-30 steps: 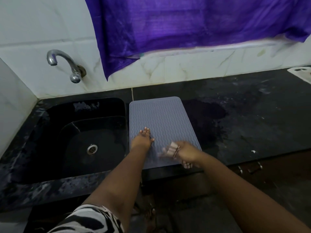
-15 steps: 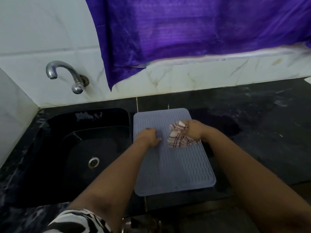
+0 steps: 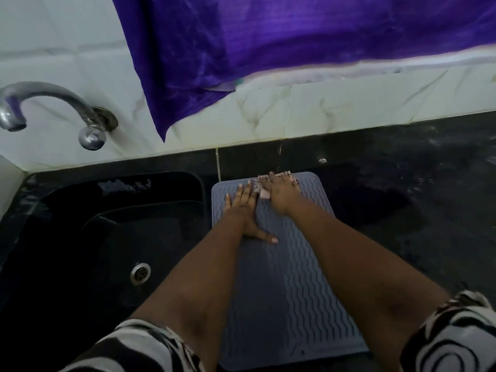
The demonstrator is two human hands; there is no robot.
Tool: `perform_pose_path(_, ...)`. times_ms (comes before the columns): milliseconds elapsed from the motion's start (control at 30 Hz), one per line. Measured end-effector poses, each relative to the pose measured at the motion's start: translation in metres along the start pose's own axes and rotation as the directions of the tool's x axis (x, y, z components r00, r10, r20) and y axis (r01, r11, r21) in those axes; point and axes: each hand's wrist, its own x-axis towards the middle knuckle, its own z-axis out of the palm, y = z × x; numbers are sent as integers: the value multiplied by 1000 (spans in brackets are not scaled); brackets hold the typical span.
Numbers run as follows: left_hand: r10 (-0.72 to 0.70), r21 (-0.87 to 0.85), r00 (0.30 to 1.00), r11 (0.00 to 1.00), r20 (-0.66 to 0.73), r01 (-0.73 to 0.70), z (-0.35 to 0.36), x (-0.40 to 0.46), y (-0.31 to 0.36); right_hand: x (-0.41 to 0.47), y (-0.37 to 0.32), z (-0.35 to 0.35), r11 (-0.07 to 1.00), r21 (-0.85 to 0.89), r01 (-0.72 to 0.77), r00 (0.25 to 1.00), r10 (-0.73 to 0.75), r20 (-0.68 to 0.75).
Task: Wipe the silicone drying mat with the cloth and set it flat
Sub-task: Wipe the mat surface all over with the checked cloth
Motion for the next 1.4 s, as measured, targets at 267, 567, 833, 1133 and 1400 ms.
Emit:
perform_pose_path(267, -62, -46, 998, 997, 28, 64, -4, 8, 6, 24, 16, -6, 998, 35, 49, 988, -44, -151)
perform_pose_path(567, -116, 81, 983, 991, 144, 105, -24, 0, 17, -94, 15, 51, 975, 203, 89, 962, -32, -270)
perform_pose_path(833, -161, 163, 960, 979, 228, 125, -33, 6, 20, -70, 16, -17, 798, 601, 49, 969, 109, -224)
perform_pose_path(1133, -124, 140, 970, 985, 206, 97, -27, 14, 11, 10, 4, 12, 988, 152, -16, 949, 62, -308)
perform_pose_path(1400, -113, 125, 978, 988, 175, 92, -28, 12, 12, -144, 16, 78, 969, 216, 118, 969, -65, -240)
